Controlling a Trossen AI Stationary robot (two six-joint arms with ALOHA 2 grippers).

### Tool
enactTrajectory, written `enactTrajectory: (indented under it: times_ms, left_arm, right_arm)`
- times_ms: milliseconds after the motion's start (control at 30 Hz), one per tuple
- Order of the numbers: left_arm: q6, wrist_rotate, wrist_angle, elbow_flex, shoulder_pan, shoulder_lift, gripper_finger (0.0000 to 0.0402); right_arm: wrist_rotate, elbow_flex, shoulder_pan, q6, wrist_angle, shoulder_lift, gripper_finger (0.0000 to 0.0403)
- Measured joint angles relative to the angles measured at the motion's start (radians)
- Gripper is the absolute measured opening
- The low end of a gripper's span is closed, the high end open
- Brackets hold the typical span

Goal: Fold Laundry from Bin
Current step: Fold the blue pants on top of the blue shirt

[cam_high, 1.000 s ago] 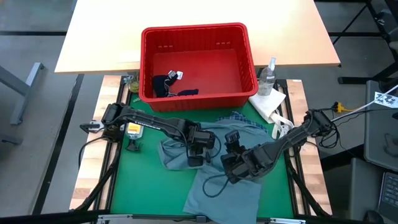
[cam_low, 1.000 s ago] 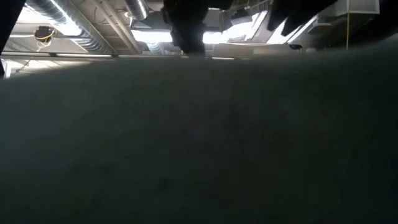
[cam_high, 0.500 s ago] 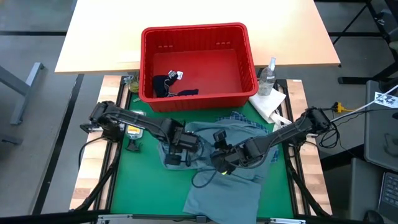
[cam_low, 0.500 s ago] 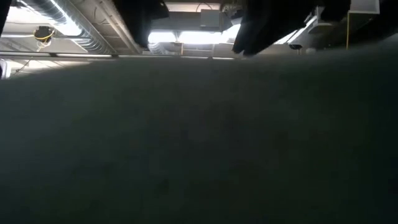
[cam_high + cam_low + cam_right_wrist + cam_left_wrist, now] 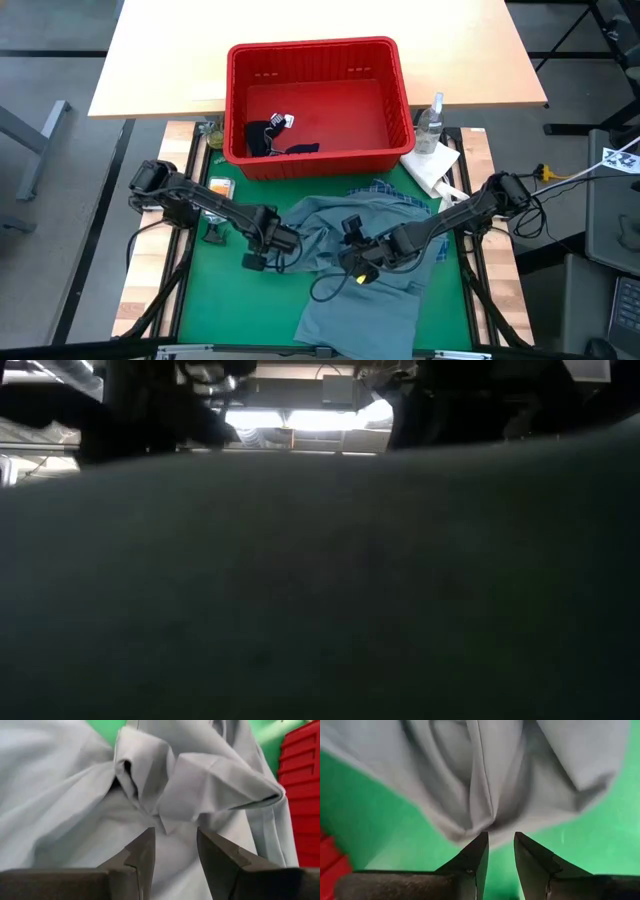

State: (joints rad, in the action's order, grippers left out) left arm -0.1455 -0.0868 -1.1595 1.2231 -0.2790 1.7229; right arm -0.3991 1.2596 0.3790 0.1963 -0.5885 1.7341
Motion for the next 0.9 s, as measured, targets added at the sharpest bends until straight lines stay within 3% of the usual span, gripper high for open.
enactTrajectory:
  times_ms: [233,467,900]
  left_arm:
    - [0.025,-0.001,0.179,-0.114,0.006,-0.004,0.0089]
    - [0.025,-0.087,0.227,-0.114,0.006,-0.004,0.0089]
    - [-0.032,-0.09,0.237,-0.114,0.006,-0.004,0.0076]
  right_arm:
    - [-0.005,-0.001,0.0,0.0,0.047,0.001,0.0147]
    - [-0.008,-0.001,0.0,0.0,0.049,0.001,0.0147]
    - [-0.008,0.0,0.0,-0.012,0.049,0.006,0.0147]
